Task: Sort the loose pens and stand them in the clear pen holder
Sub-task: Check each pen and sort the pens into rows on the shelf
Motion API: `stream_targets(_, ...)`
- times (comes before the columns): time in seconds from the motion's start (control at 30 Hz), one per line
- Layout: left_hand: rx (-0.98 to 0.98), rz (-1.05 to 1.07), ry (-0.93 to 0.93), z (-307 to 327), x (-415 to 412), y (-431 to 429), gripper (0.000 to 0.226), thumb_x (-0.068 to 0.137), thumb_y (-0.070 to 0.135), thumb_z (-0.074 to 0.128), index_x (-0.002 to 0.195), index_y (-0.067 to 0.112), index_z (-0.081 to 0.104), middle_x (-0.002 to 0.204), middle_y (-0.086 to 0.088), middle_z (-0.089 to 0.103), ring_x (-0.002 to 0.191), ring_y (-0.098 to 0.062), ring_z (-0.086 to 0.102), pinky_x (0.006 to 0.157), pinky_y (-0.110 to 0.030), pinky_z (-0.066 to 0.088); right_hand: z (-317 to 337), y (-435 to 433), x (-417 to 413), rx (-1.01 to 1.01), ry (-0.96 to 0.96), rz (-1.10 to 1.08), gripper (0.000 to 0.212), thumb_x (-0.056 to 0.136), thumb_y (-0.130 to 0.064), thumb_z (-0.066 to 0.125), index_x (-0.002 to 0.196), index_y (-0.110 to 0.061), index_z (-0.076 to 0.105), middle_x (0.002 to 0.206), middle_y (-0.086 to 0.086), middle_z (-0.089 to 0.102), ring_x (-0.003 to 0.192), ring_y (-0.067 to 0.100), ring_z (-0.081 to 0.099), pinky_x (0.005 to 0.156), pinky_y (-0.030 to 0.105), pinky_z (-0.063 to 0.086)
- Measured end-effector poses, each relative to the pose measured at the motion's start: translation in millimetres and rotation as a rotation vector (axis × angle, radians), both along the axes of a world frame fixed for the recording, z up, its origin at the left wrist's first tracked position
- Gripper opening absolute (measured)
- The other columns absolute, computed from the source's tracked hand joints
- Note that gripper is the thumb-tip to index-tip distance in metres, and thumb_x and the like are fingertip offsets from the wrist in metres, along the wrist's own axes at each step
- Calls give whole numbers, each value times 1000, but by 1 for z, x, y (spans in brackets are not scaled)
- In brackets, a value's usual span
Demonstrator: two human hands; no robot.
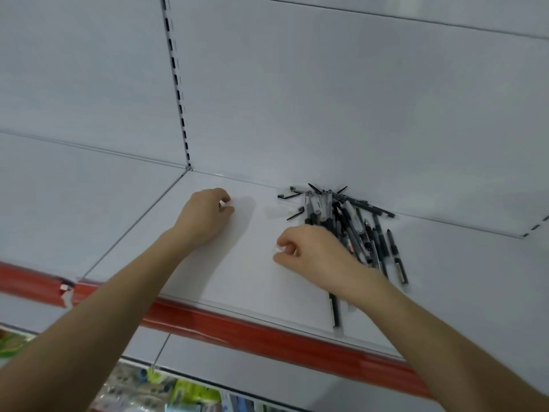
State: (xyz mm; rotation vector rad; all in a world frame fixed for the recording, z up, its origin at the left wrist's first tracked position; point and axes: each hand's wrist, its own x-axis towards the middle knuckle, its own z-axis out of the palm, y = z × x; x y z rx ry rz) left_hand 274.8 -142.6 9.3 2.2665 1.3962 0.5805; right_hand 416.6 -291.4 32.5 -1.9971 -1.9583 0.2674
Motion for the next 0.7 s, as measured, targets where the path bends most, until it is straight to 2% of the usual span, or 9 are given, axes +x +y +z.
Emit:
stream_targets(0.13,49,-71,126,2,10,-16,37,90,21,54,124,6,51,117,-18,54,104,-34,53,87,-35,41,14,-21,35,158,382,-199,11,83,-19,66,92,-13,65,78,-9,61,67,0,55,67,9,45)
stream_targets(0.17,92,-90,153,5,14,-26,36,90,24,54,121,6,52,116,-17,53,103,-33,53,85,-36,42,16,-28,45,198,435,-245,7,82,-18,67,87,-15,64,75,-9,61,65,-1,55,65,8,44)
stream_targets(0.27,165,-220,109,17,30,-76,22,91,32,51,96,12,57,98,-7,56,91,-27,56,76,-31,43,17,-49,69,295,562,-392,8,81,-17,68,79,-20,61,70,-8,62,60,-1,56,64,12,46)
stream_targets(0.33,165,-367,159,21,44,-115,30,90,46,49,83,17,51,85,-2,57,82,-22,56,68,-29,42,17,-61,78,336,658,-452,10,81,-15,68,82,-21,60,73,-3,63,63,5,58,68,23,50)
stream_targets(0.4,148,-448,284,19,57,-144,43,83,61,47,80,19,47,86,-1,60,83,-23,58,66,-29,41,15,-72,83,337,686,-491,13,81,-15,68,87,-24,59,73,0,65,63,10,59,69,32,51)
stream_targets(0.53,122,-458,444,13,69,-155,52,76,69,50,89,18,49,96,-2,61,90,-24,61,67,-29,40,10,-87,86,314,703,-507,10,82,-14,67,89,-20,61,66,-1,67,59,9,61,65,31,53)
stream_targets(0.63,69,-490,502,16,65,-147,51,77,65,53,87,16,55,85,1,58,83,-22,59,68,-29,43,7,-92,84,321,762,-511,6,83,-13,66,87,-16,62,66,1,68,61,15,62,60,26,53)
stream_targets(0.7,7,-520,520,23,58,-142,42,80,56,56,76,15,48,73,4,49,76,-20,53,64,-27,39,8,-92,82,337,837,-516,5,84,-11,65,88,-12,62,66,4,67,60,15,63,58,23,52)
